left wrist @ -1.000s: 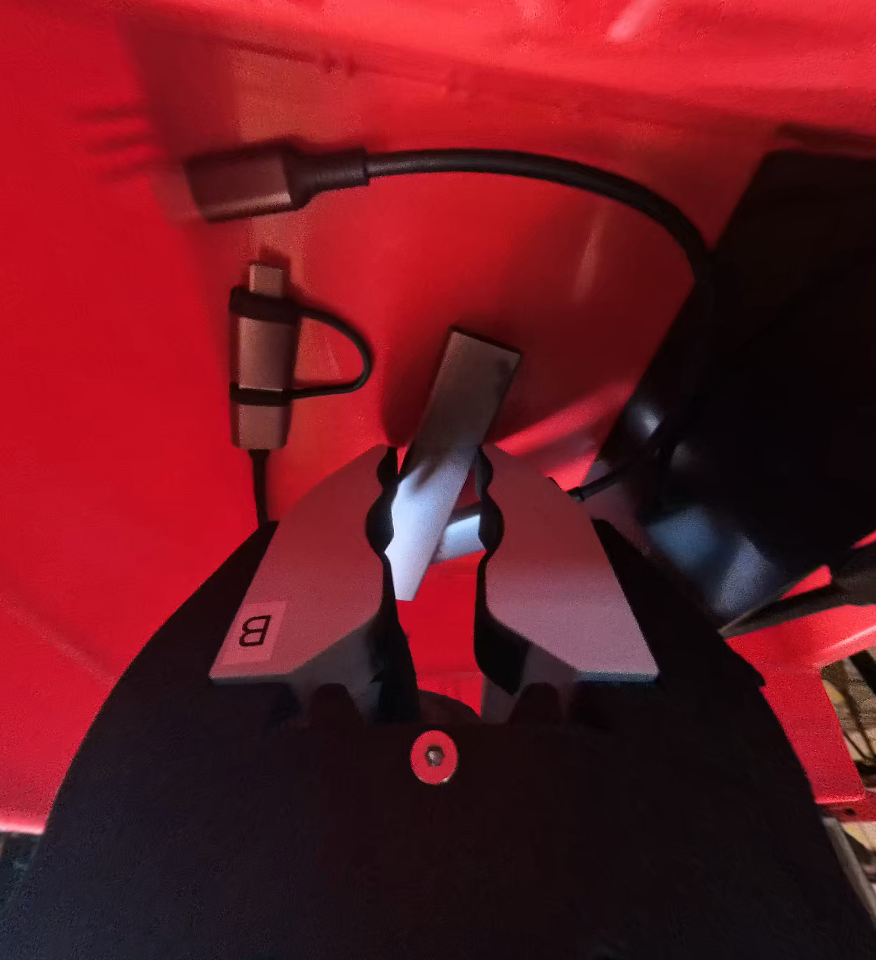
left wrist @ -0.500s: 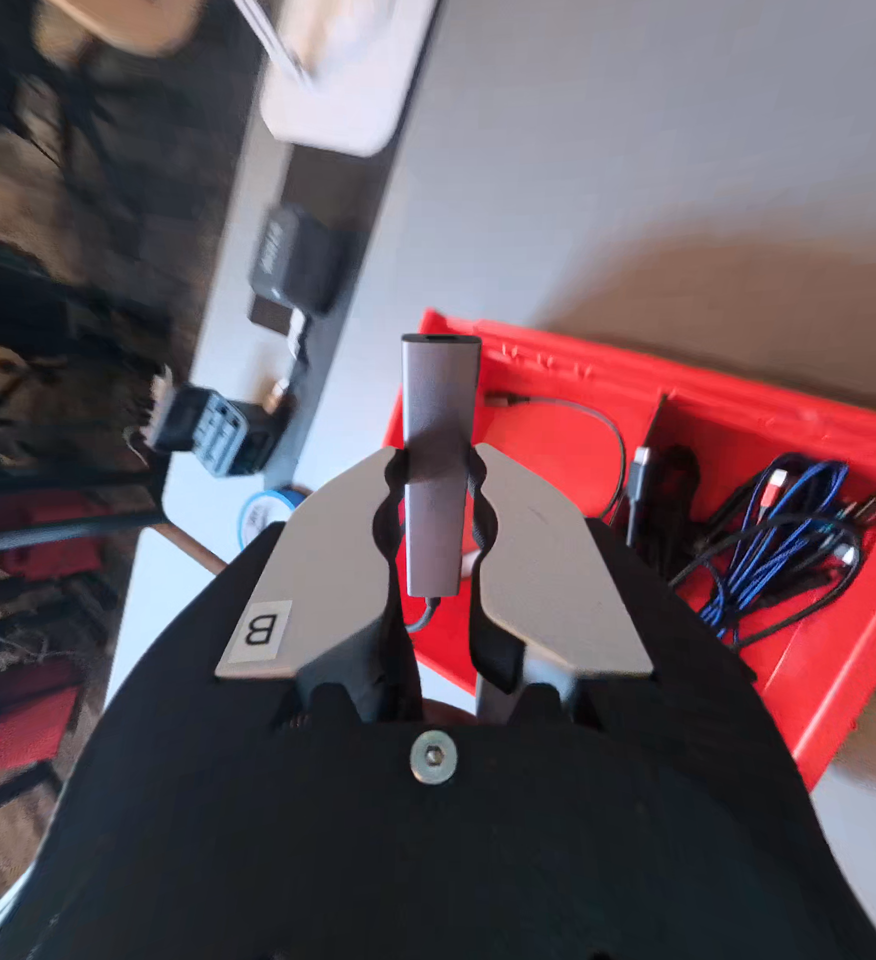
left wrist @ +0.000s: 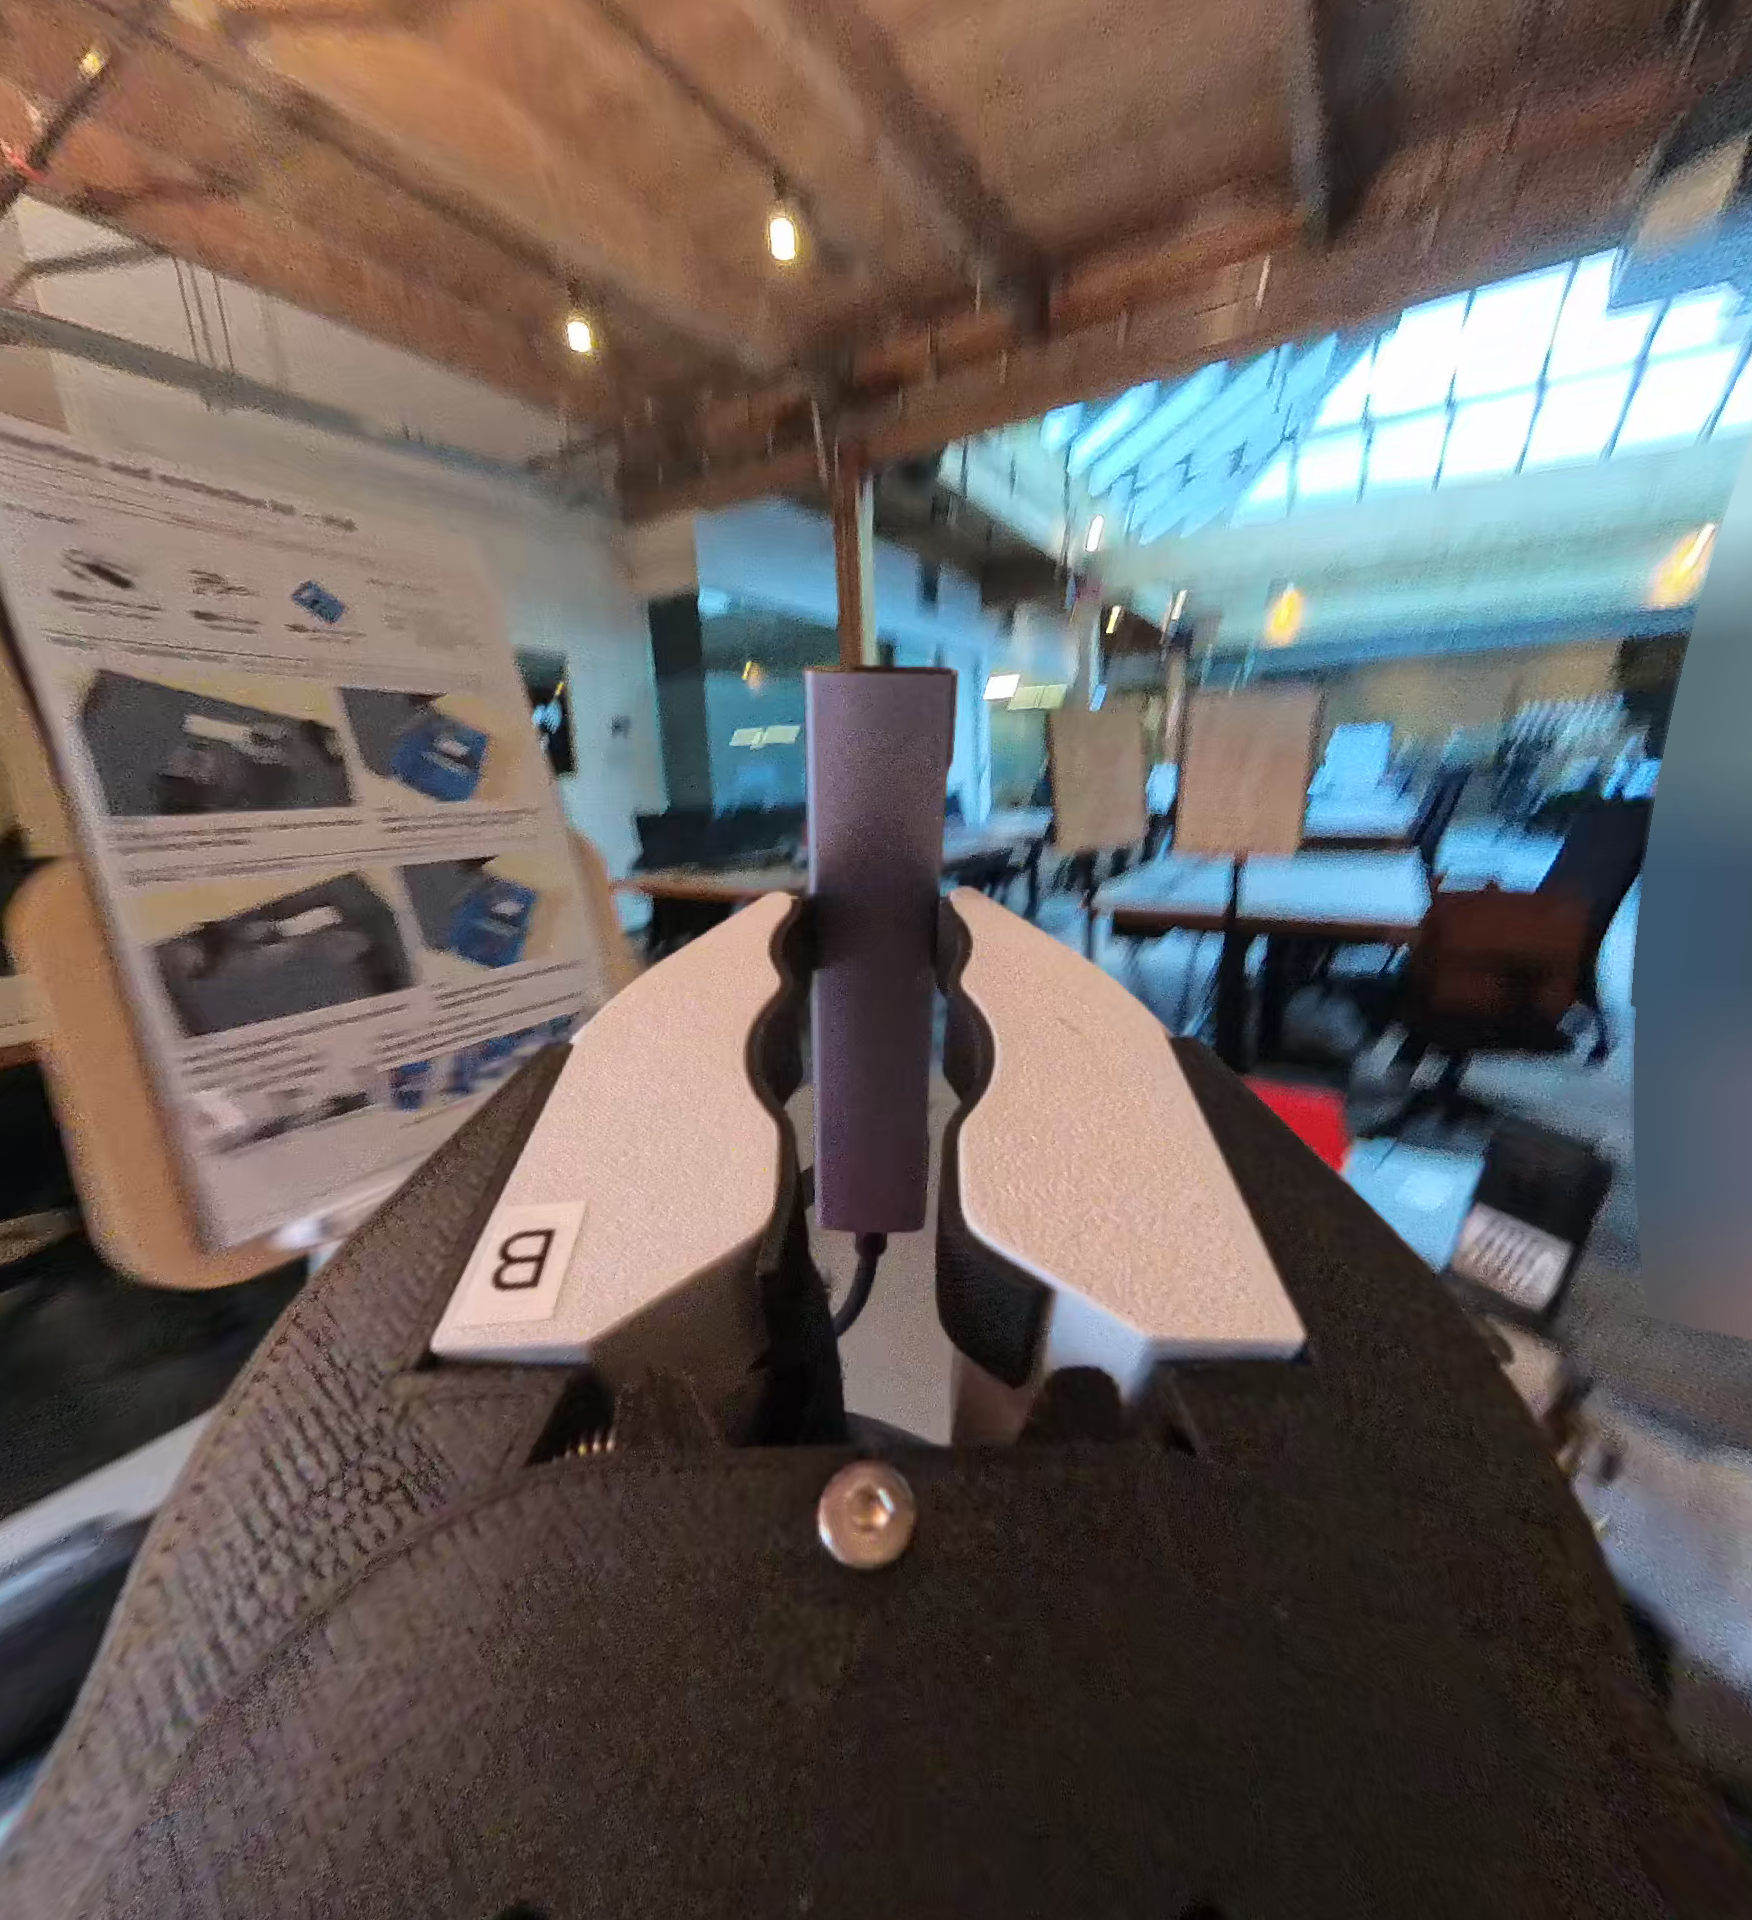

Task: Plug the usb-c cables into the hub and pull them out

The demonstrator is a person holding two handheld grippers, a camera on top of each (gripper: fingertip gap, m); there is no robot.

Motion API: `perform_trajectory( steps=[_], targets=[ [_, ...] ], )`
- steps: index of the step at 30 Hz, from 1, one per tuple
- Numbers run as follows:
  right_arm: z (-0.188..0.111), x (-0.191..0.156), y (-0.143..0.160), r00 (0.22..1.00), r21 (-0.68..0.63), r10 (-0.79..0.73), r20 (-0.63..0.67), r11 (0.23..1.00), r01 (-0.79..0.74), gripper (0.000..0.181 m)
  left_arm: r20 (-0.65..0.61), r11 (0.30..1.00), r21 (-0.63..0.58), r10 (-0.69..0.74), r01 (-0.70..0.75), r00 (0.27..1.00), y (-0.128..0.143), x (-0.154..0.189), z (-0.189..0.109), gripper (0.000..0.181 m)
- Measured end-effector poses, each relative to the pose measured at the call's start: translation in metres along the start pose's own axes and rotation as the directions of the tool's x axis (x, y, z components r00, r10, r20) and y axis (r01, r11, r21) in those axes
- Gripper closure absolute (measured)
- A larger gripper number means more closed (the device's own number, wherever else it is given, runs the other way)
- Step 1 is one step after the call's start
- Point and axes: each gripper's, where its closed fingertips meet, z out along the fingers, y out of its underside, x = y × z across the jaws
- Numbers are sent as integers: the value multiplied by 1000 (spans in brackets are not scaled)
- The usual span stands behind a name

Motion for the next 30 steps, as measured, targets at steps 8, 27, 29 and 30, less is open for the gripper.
perform_trajectory(
  steps=[8, 27, 29, 30],
  targets=[
    [9, 6, 3, 877, -110, -458, -148, 888, 446, 76, -43, 781, 367, -528, 505, 848, 71, 59, -7, 158],
    [40, -31, -3, 638, -197, -741, -211, 671, 715, 172, -241, 415, 203, -856, 887, 456, 166, 137, 18, 158],
    [40, -35, -5, 647, -186, -738, -194, 675, 714, 173, -265, 425, 182, -847, 887, 461, 163, 141, 17, 158],
    [40, -35, -7, 667, -176, -722, -183, 692, 700, 173, -276, 438, 155, -841, 885, 465, 162, 143, 17, 158]
  ],
)
